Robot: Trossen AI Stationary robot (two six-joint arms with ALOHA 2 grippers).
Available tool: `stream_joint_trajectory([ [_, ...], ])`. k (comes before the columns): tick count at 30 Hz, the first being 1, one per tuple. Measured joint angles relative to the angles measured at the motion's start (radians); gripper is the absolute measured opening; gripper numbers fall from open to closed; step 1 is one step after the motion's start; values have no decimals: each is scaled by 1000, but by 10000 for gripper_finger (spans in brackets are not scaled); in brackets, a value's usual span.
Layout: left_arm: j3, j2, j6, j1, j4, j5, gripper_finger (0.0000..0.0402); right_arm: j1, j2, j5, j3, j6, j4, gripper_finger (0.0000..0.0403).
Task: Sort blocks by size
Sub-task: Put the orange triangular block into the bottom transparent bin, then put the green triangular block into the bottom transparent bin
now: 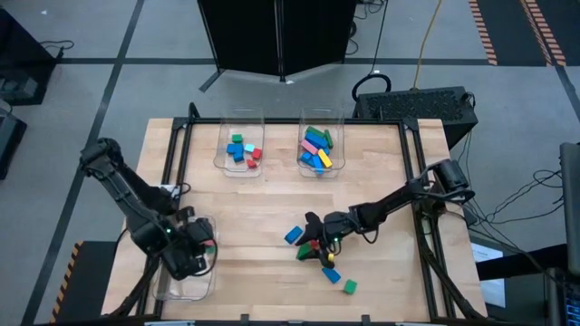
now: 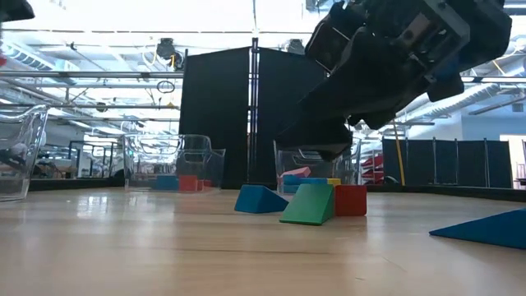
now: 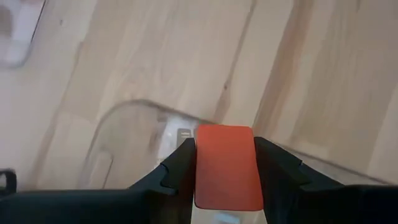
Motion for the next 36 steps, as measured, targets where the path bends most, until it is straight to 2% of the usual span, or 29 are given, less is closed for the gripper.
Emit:
stream_joint_trajectory([
  [10, -7, 4, -71, -105, 11, 39, 126, 82, 0, -5, 0, -90, 28, 220],
  [15, -79, 5, -152, -115, 7, 156, 126, 120, 0, 41, 0, -112, -18, 226],
  [18, -120, 5, -195, -115, 12, 199, 128, 135, 0, 20, 0, -117, -39, 228],
  [21, -144, 5, -225, -115, 16, 191, 144, 145, 0, 0, 0, -117, -29, 228],
  [25, -156, 5, -248, -114, 27, 110, 175, 142, 0, 3, 0, -148, 9, 228],
  [32, -199, 5, -252, -113, 64, 111, 252, 136, 0, 92, 0, -151, -8, 229],
  [36, -195, 5, -251, -108, 60, 113, 274, 133, -11, 188, 0, -170, -90, 229],
])
